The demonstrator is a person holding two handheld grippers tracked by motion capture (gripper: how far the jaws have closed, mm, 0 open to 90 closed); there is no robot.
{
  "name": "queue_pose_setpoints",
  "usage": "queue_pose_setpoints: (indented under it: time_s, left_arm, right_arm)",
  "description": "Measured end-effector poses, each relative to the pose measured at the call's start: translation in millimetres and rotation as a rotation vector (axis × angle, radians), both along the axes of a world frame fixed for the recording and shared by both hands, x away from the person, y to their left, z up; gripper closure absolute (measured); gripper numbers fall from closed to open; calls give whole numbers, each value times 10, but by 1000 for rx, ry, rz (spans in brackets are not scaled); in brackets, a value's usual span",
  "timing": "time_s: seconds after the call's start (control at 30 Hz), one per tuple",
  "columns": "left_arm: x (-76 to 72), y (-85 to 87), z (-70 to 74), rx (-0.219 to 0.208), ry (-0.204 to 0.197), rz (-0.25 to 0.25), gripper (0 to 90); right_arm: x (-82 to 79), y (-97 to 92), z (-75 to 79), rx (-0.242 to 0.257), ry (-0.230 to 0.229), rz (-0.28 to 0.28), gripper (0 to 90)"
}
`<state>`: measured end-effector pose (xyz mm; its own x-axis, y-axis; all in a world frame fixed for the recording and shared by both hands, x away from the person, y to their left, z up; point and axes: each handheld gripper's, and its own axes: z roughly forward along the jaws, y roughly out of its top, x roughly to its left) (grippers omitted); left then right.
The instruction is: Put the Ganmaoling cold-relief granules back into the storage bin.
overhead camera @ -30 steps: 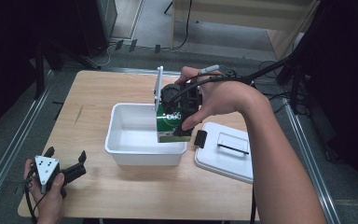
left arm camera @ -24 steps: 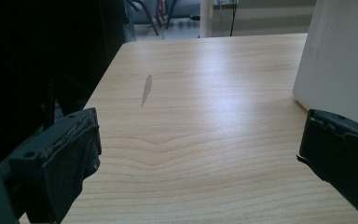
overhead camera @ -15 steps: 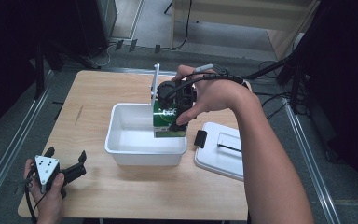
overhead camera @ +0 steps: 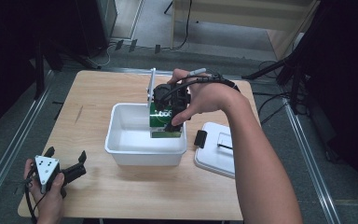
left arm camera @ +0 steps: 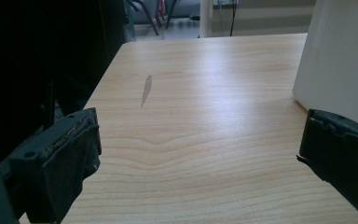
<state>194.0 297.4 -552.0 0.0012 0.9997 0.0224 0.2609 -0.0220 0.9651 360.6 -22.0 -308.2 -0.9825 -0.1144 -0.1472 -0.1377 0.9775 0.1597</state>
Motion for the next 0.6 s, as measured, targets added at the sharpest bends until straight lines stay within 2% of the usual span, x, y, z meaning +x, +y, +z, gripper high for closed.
queue_pose_setpoints:
  time_s: [0.4, 0.43, 0.6]
  left_arm:
    - [1, 2, 0, 0, -2, -1, 0]
    - [1, 2, 0, -2, -1, -1, 0]
    - [1, 2, 0, 0, -2, 0, 0]
  right_arm:
    - [122, -3, -229, 3, 18, -9, 167]
    - [116, -9, -241, -4, 19, -25, 167]
    - [158, -17, -316, 5, 20, -13, 167]
